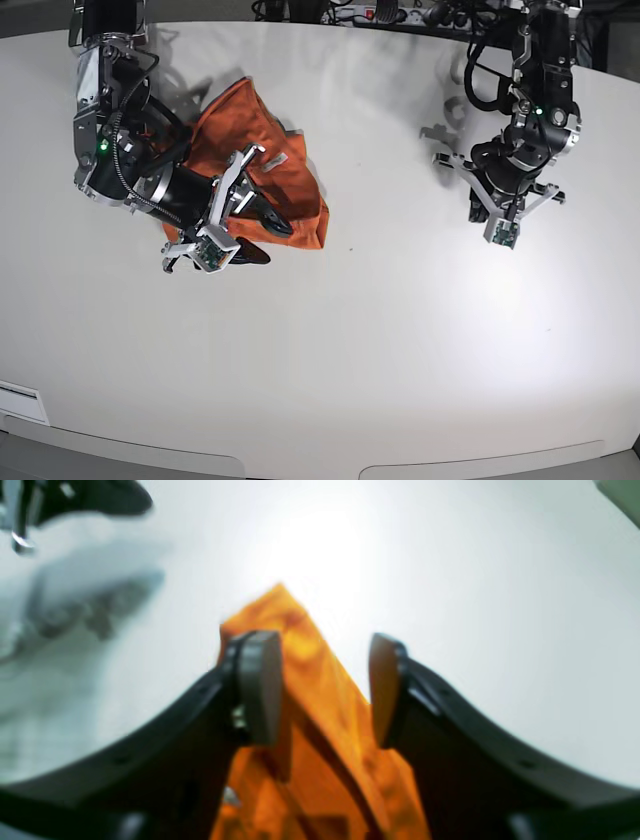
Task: Fold the T-shirt properly
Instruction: 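Grasp the folded bundle's edge with the left gripper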
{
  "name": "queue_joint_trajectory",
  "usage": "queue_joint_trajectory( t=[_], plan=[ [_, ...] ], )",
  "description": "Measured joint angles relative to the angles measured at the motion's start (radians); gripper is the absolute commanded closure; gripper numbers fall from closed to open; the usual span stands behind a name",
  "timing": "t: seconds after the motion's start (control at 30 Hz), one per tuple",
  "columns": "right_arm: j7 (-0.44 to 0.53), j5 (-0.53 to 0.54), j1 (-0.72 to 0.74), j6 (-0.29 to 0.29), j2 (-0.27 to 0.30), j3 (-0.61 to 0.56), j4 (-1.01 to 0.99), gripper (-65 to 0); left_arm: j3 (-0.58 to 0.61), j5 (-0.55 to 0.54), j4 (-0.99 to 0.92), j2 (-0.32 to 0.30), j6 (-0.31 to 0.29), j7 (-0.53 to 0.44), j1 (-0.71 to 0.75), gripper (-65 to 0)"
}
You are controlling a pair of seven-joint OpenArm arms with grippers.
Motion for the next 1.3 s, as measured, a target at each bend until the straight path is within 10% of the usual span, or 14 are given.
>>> queue_joint_trajectory(
  t=[0.3,0.43,0.67,1.0,1.3],
  plan=[
    [0.003,-0.018,-0.007,0.0,-0.002,-0.077,-0.085,-18.5,0.005,-0.038,0.0,0.003,-0.001,0.003,0.002,0.0],
    [0.013,-0.028,-0.003,0.0,-0.014,-0.083,-0.085,0.0,0.005,-0.064,0.0,0.003,-0.001,0.003,0.002,0.0],
    [0.203,-0.212,0.058,0.001,-0.095,-0.102,-0.233,0.0,0.005,-0.117,0.0,0.002,-0.011,0.008,0.002,0.0],
    [0.006,0.006,0.207,0.0,-0.091,-0.012,-0.219,0.0,0.006,-0.668,0.001,0.002,-0.486,0.131,0.002,0.0],
    [-0.05,0.011,0.182,0.0,0.02,0.132,-0.222,0.0,0.119,-0.905,0.001,0.006,-0.57,0.182,0.0,0.0]
  ],
)
